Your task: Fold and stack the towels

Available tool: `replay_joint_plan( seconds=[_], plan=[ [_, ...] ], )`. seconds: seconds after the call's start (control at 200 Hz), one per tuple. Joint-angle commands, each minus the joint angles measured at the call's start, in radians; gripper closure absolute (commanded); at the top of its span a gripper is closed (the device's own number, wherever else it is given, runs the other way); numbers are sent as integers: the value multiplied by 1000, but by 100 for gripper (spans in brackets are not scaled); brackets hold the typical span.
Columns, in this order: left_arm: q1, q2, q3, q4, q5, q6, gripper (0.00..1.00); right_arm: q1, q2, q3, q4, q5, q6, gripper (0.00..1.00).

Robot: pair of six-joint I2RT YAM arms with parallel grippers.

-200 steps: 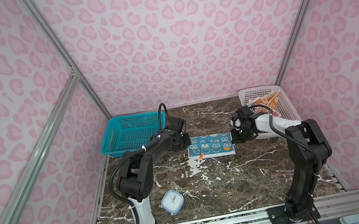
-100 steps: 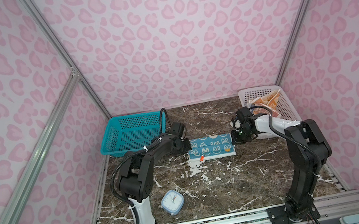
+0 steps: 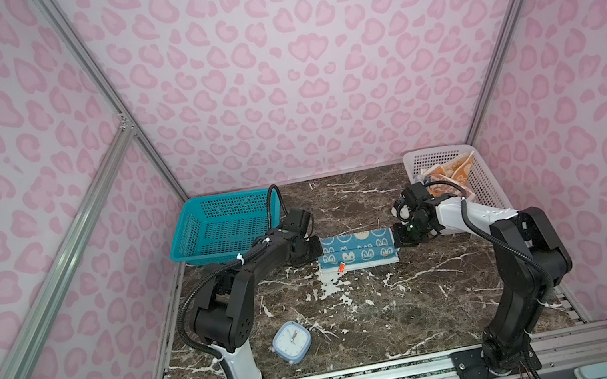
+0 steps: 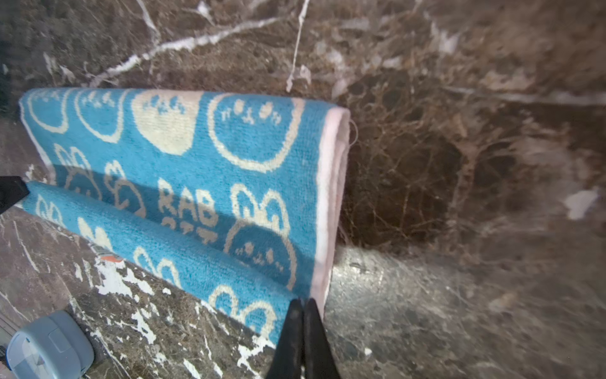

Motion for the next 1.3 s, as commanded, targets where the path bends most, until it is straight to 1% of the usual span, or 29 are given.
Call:
replay_joint_plan(
  seconds=[0.0, 0.085, 0.125, 0.145, 0.205, 0.25, 0.26, 0.27, 0.305, 0.43, 0.475, 0.5, 0.54, 0.55, 0.575, 0.685, 0.755, 0.775, 0.845, 1.075, 1.225, 1.295],
  plan=[
    [-5, 30, -7, 10, -13, -11, 96, -1, 31, -13, 25, 16, 2, 100],
    [-6, 39, -4, 10, -8, -13, 96, -1, 47, -18, 40, 8, 7, 100],
    [-6, 37, -2, 10, -6, -13, 96, -1, 51, -19, 45, 1, 8, 96],
    [-6, 36, -1, 10, -5, -14, 94, -1, 52, -19, 46, -2, 6, 93],
    [-6, 29, 6, 5, 3, -12, 83, 4, 49, -16, 44, -6, 5, 82],
    [-8, 20, 16, -3, 11, -8, 67, 9, 40, -12, 41, -5, 4, 73],
    [-8, 18, 19, -5, 11, -7, 65, 10, 37, -10, 39, -5, 5, 71],
    [-8, 14, 21, -6, 11, -8, 60, 11, 33, -9, 38, -5, 5, 69],
    [-8, 0, 30, -13, 11, -6, 50, 15, 20, -3, 33, -3, 6, 62],
    [-8, -35, 91, -58, 7, 10, 31, 35, -39, 15, 15, 5, 24, 40],
    [-8, -42, 116, -72, 19, 12, 29, 45, -60, 17, 16, -2, 36, 34],
    [-7, -46, 120, -71, 36, 9, 28, 51, -70, 16, 23, -11, 49, 31],
    [-3, -46, 121, -57, 88, -2, 19, 60, -86, 4, 50, -39, 72, 26],
    [-3, -45, 143, -52, 105, -6, 16, 63, -89, 0, 58, -48, 78, 25],
    [0, -39, 155, -38, 148, -20, 13, 69, -94, -10, 77, -69, 97, 23],
    [0, 11, 157, 48, 322, -107, 10, 82, -95, -80, 219, -179, 199, 18],
    [0, 35, 132, 117, 367, -156, 8, 84, -88, -125, 308, -224, 257, 16],
    [0, 42, 100, 129, 376, -164, 8, 86, -85, -136, 325, -230, 268, 16],
    [-2, 62, 72, 142, 397, -170, 7, 87, -73, -159, 347, -231, 274, 15],
    [6, 98, 4, 79, 364, -113, 6, 51, -30, -205, 324, -207, 219, 13],
    [7, 132, 54, -32, 279, -46, 6, 44, -19, -206, 301, -183, 195, 12],
    [9, 125, 92, -74, 244, -18, 6, 43, -29, -193, 287, -184, 191, 12]
  ],
)
